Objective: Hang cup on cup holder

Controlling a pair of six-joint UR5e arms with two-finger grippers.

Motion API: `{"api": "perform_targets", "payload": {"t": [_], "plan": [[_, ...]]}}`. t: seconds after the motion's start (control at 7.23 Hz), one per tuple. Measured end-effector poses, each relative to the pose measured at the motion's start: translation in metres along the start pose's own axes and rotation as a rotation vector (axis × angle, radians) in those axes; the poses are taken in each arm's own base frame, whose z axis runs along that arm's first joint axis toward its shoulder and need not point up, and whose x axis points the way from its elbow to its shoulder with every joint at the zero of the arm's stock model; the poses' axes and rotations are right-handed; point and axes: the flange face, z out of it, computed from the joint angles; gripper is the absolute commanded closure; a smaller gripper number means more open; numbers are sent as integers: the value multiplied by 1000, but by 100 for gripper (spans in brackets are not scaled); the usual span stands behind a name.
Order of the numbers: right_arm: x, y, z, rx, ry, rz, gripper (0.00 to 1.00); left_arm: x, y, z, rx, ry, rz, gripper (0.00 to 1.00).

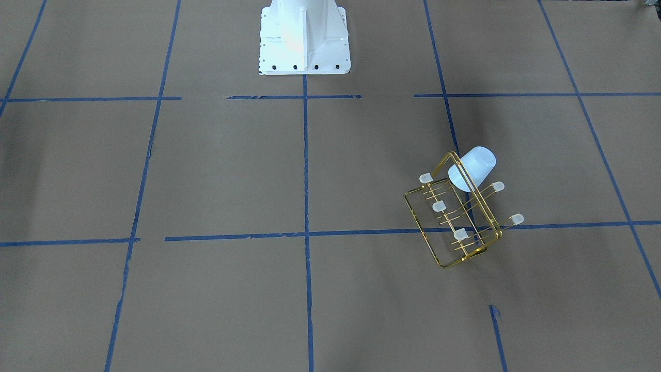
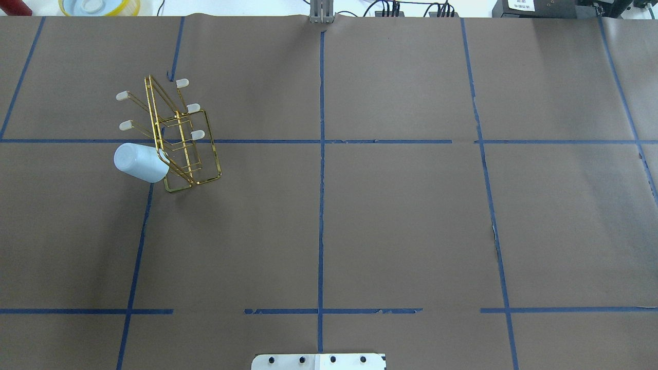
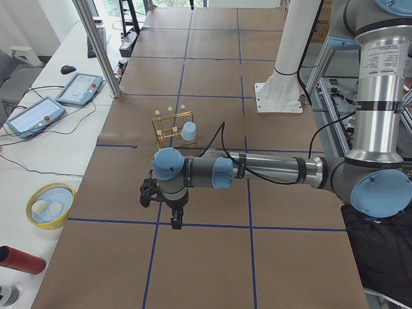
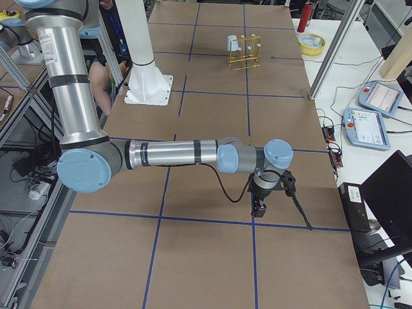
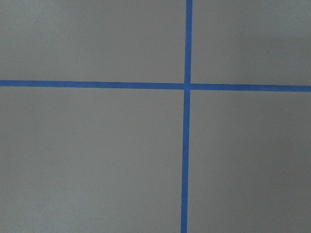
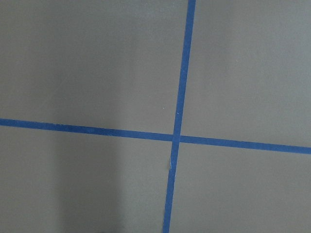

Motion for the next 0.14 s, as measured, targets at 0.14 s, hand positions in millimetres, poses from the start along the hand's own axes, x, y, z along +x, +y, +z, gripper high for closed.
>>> {"api": "perform_targets", "payload": {"t": [0.14], "plan": [[0,0,0,0,0,0,0,1,0,-2,3,-1,3,0]]}}
